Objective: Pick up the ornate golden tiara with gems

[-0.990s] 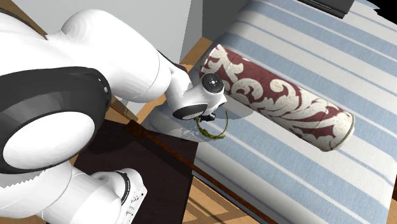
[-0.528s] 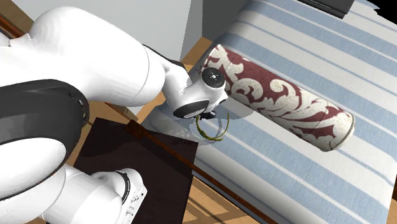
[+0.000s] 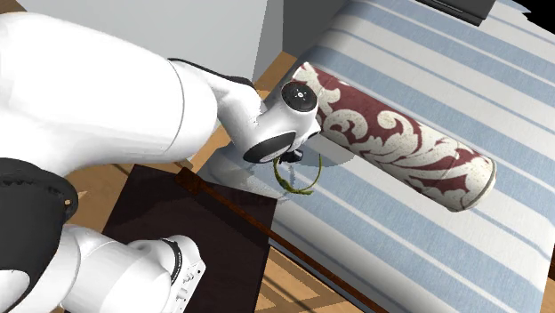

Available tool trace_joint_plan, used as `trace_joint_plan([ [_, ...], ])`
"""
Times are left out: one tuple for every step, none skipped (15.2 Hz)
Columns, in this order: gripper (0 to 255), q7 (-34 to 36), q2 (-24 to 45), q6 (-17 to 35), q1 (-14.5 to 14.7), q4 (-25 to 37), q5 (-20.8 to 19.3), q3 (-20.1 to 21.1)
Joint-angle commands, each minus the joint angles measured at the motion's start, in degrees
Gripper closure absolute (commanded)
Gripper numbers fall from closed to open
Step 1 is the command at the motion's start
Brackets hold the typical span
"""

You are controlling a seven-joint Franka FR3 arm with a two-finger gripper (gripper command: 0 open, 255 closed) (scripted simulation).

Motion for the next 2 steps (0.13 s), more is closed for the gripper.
trace_joint_plan([
  [255,0.86,-0.94,-0.98,0.09,0.17,-1.05,-0.23],
  [255,0.86,-0.95,-0.98,0.09,0.17,-1.06,-0.23],
])
